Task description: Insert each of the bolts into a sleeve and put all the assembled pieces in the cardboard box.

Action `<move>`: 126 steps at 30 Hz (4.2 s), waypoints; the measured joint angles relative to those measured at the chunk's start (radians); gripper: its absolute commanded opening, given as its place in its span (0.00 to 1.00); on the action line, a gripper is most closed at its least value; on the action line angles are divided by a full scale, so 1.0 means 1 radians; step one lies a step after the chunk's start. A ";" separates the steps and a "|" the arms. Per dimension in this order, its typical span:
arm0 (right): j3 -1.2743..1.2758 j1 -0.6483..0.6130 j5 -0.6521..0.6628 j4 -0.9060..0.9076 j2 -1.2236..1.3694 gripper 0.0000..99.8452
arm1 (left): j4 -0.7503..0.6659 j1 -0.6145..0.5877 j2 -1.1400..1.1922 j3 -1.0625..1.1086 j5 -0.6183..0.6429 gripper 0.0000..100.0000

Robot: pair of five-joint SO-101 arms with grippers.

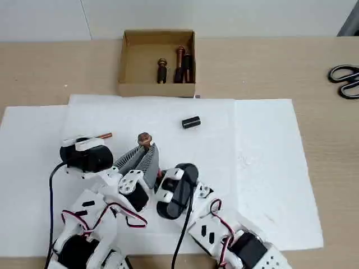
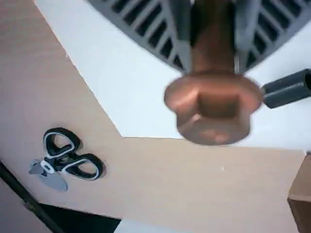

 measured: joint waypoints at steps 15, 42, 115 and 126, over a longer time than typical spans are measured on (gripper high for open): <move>0.002 0.037 0.000 -0.006 0.000 0.00 | 0.038 0.002 -0.008 0.018 0.006 0.01; 0.005 0.066 0.002 -0.006 0.002 0.00 | 0.213 0.110 -0.011 0.041 -0.081 0.01; -0.557 0.522 -0.157 -0.173 0.657 0.00 | 0.117 -0.417 0.000 0.290 -0.499 0.01; -1.309 0.523 -0.157 -0.338 1.585 0.00 | 0.117 -0.417 0.000 0.290 -0.499 0.01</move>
